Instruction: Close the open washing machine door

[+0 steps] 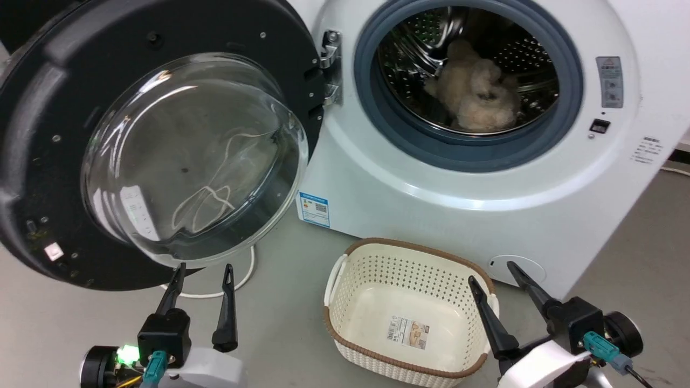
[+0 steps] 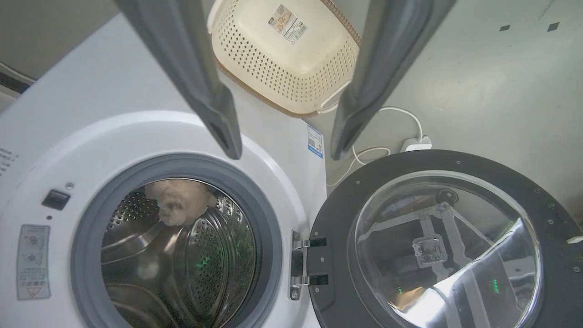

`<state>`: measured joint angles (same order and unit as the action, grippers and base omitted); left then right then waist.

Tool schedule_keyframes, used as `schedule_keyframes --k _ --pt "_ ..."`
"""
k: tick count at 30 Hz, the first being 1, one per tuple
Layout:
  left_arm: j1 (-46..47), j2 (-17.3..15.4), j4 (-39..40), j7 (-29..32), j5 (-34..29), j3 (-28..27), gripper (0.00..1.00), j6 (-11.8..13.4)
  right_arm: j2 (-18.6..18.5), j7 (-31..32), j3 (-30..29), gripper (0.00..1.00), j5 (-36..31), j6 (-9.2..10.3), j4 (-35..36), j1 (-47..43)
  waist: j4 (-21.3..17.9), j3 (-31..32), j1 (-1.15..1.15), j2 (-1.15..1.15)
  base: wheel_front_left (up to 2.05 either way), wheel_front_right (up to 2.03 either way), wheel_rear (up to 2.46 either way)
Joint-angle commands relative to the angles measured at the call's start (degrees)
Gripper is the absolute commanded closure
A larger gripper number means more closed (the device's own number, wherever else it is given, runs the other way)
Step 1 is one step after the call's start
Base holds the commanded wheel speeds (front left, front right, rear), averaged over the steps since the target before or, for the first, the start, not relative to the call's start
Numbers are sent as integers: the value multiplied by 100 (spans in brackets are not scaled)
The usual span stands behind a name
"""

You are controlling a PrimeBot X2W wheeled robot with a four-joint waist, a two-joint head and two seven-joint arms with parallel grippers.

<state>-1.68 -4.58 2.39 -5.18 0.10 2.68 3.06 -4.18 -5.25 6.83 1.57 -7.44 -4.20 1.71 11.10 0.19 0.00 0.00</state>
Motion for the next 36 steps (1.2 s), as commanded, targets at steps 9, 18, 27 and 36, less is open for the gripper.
schedule_keyframes --k 9,18,27,36 --pt "-170 -78 103 -167 8 65 0 142 -55 -161 213 0 138 -2 -142 129 246 7 0 0 0 0 0" --pt "-206 -140 137 -263 25 100 0 194 -65 -257 302 0 193 -2 -212 125 425 25 0 0 0 0 0" --pt "-311 -196 244 -419 34 155 0 327 -134 -413 552 0 249 -3 -335 160 753 5 0 0 0 0 0" --pt "-372 -196 283 -551 100 260 100 341 -182 -544 716 0 316 -3 -375 107 1034 -26 0 0 0 0 0"
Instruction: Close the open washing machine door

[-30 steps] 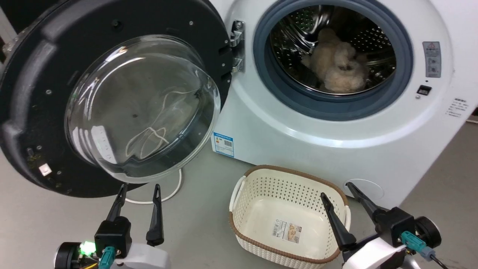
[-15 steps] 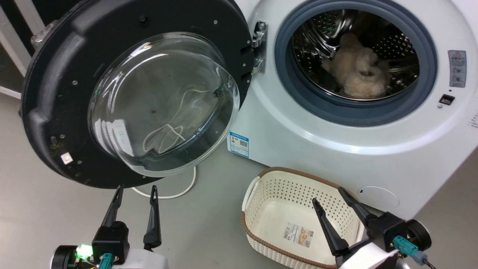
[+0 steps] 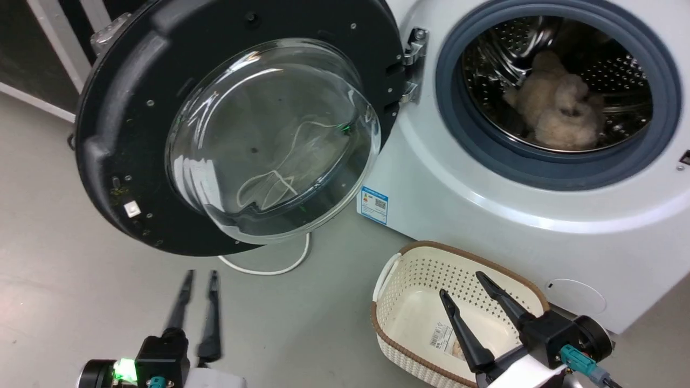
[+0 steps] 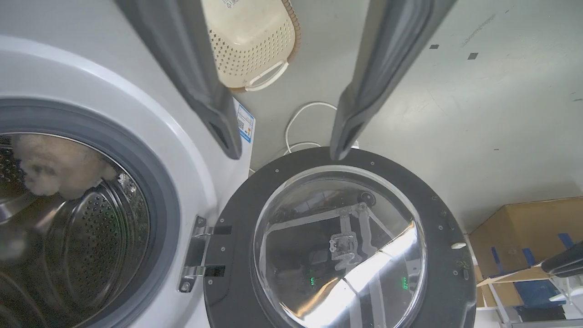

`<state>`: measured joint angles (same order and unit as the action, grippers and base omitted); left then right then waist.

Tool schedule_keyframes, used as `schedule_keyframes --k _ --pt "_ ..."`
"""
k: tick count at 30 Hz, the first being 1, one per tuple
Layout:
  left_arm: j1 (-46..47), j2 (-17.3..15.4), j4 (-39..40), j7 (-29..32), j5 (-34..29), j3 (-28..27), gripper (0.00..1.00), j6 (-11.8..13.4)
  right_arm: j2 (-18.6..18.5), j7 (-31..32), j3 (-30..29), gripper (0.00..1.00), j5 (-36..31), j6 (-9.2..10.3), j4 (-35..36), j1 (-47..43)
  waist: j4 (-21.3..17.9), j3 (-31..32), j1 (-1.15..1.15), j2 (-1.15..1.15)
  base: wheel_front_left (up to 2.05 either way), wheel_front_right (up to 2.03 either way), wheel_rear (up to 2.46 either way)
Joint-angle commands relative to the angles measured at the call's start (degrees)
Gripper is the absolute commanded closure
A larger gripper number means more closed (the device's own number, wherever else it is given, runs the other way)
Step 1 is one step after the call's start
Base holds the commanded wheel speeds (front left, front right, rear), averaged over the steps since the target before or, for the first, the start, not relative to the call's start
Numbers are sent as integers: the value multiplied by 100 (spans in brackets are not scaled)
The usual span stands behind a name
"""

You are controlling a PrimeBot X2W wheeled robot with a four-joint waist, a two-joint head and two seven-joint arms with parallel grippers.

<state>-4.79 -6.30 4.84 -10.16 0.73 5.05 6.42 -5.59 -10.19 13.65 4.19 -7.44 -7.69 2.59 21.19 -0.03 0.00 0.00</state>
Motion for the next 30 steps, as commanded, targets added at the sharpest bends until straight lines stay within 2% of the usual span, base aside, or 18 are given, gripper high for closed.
schedule_keyframes --k 1,6,11,14,15,19,25,30 --pt "-47 -18 53 -65 60 25 100 -5 -41 -62 31 0 59 -3 -28 7 50 -7 0 0 0 0 0" --pt "78 69 335 -125 322 -139 100 -43 -29 -122 7 0 50 -3 -13 -105 180 -29 0 0 0 0 0" --pt "480 1 537 -185 777 -617 100 -299 -55 -182 -85 0 -22 -4 55 -221 270 -160 0 0 0 0 0" --pt "739 -190 555 -221 1070 -1019 100 -452 -108 -218 4 0 -62 -4 99 -182 90 -334 0 0 0 0 0" --pt "1084 -422 497 -203 1559 -1456 100 -588 -191 -253 14 0 -45 -4 151 -94 -80 -535 0 0 0 0 0" --pt "1725 -825 211 165 2383 -2140 100 -648 -313 -301 49 0 5 -4 158 -10 -287 -777 0 0 0 0 0" --pt "2753 -1595 -917 1242 3668 -3011 100 -537 -487 -373 126 0 124 -4 147 173 -542 -1130 0 0 0 0 0" --pt "3745 -1893 -2035 2295 4944 -3656 98 -134 -625 -433 230 0 218 -4 143 293 -643 -1319 0 0 0 0 0"
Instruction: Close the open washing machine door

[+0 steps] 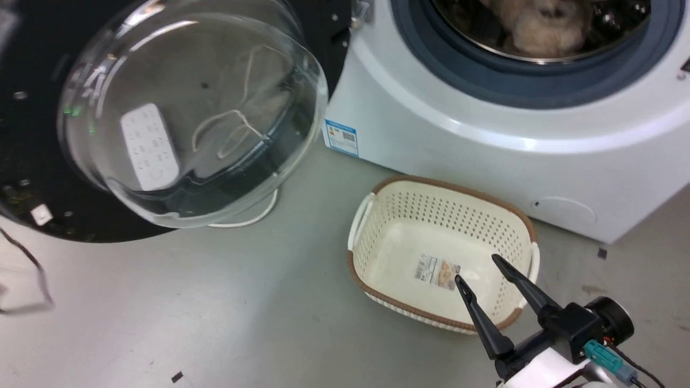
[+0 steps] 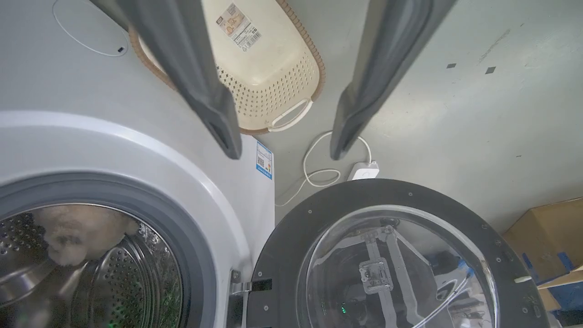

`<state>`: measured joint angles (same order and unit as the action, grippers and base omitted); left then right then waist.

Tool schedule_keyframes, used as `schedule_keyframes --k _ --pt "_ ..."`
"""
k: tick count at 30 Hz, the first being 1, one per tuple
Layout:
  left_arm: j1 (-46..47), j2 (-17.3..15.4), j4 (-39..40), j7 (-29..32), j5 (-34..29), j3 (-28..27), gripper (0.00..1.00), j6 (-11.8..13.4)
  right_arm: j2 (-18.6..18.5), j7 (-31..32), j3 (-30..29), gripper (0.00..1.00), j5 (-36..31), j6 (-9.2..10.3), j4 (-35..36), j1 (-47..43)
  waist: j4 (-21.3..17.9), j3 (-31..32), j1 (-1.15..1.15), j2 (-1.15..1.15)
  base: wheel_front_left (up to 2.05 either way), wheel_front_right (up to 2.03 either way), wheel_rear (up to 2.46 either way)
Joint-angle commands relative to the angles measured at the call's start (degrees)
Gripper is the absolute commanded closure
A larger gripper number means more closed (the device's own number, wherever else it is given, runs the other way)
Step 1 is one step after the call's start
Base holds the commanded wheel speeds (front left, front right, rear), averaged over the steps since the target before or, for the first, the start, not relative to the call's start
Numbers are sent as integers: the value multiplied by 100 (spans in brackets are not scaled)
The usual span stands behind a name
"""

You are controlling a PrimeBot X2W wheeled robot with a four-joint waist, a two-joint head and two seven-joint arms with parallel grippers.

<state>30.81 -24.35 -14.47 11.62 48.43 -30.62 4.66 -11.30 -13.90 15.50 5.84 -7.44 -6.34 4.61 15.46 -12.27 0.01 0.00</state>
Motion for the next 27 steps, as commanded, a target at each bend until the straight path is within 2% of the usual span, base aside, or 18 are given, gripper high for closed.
schedule_keyframes --k 1,4,8,12,19,20,27 --pt "338 -181 -285 278 350 -185 100 99 -86 -74 68 0 70 -4 9 115 -84 -132 -1 0 0 0 0" --pt "672 -387 -795 766 823 -425 100 288 -167 -109 150 0 106 -5 3 191 -146 -213 -1 0 0 0 0" --pt "713 -492 -1029 1475 1178 -399 100 242 -199 -110 171 0 129 -5 11 259 -252 -253 -1 0 0 0 0" --pt "648 -288 -1014 2009 1588 -382 100 109 -220 -110 190 0 130 -5 14 234 -290 -246 -1 0 0 0 0" --pt "317 -217 -859 2680 1859 -273 100 -34 -179 -110 207 0 104 -5 -53 194 -299 -63 -1 0 0 0 0" --pt "148 -166 -728 3023 2003 -204 100 -118 -133 -110 186 0 106 -5 -86 159 -293 56 -1 0 0 0 0" --pt "-499 180 -105 3797 2435 -112 100 -234 88 -110 106 0 73 -5 -278 -47 -237 572 -1 0 0 0 0"
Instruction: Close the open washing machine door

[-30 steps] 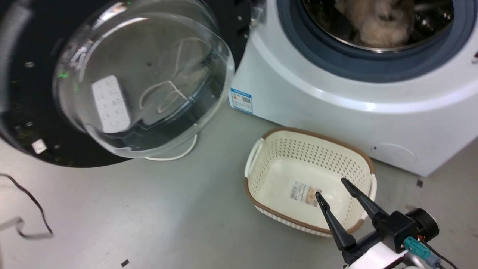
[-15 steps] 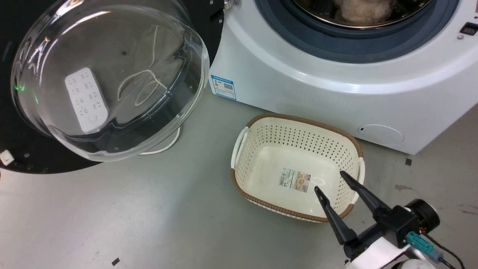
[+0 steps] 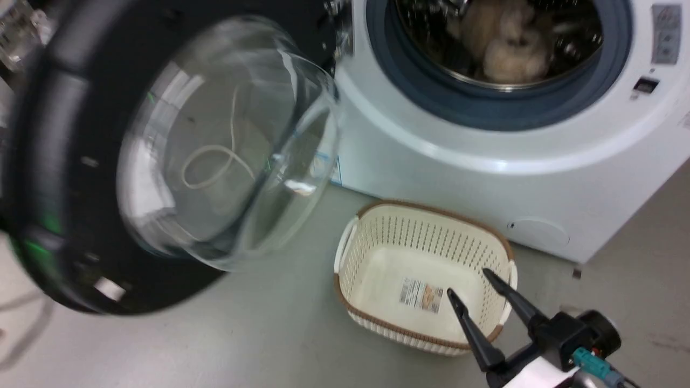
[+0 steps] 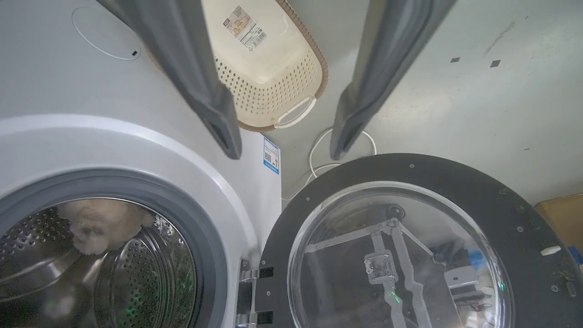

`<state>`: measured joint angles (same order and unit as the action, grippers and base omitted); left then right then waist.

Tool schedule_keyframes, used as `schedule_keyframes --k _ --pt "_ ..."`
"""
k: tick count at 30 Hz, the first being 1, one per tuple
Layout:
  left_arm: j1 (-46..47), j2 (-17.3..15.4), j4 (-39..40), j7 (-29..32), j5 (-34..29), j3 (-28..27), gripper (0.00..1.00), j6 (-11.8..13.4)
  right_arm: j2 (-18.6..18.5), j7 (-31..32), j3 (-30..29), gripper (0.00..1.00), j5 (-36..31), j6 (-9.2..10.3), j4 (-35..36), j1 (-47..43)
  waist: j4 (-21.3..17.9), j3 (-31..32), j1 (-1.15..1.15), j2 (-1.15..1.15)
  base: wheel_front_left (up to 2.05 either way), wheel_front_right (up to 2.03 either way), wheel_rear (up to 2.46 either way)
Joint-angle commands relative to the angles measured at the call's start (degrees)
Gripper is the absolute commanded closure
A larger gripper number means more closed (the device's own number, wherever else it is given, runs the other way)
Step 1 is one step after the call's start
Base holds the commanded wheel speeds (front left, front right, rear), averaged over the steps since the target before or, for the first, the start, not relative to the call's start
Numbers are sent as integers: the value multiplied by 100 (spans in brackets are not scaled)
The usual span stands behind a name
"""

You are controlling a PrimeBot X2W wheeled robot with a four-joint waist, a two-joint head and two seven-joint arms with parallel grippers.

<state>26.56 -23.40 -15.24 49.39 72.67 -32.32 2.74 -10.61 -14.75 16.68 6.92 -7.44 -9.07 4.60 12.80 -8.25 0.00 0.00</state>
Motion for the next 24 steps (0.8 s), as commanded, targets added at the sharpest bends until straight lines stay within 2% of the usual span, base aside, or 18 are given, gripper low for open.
schedule_keyframes --k 1,9,12,15,19,24 --pt "-199 173 99 123 79 74 100 -40 53 -25 -20 0 -45 -5 -34 -83 33 250 0 0 0 0 0" --pt "-1353 1111 1268 756 420 484 100 -11 303 -25 -244 0 -175 -5 -185 -267 -54 784 0 0 0 0 0" --pt "-1744 1589 1691 853 504 727 100 90 370 -25 -370 0 -236 -5 -210 -306 -126 852 0 0 0 0 0" --pt "-2092 1908 1955 833 603 1057 100 152 438 -25 -455 0 -271 -5 -239 -344 -255 861 0 0 0 0 0" --pt "-2433 2041 2061 549 1069 1633 100 114 447 -25 -433 0 -327 -5 -247 -329 -551 730 0 0 0 0 0" --pt "-2592 2049 1931 -380 2002 3092 100 -165 342 -18 -590 0 -303 -5 -302 -268 -1007 448 0 0 0 0 0"
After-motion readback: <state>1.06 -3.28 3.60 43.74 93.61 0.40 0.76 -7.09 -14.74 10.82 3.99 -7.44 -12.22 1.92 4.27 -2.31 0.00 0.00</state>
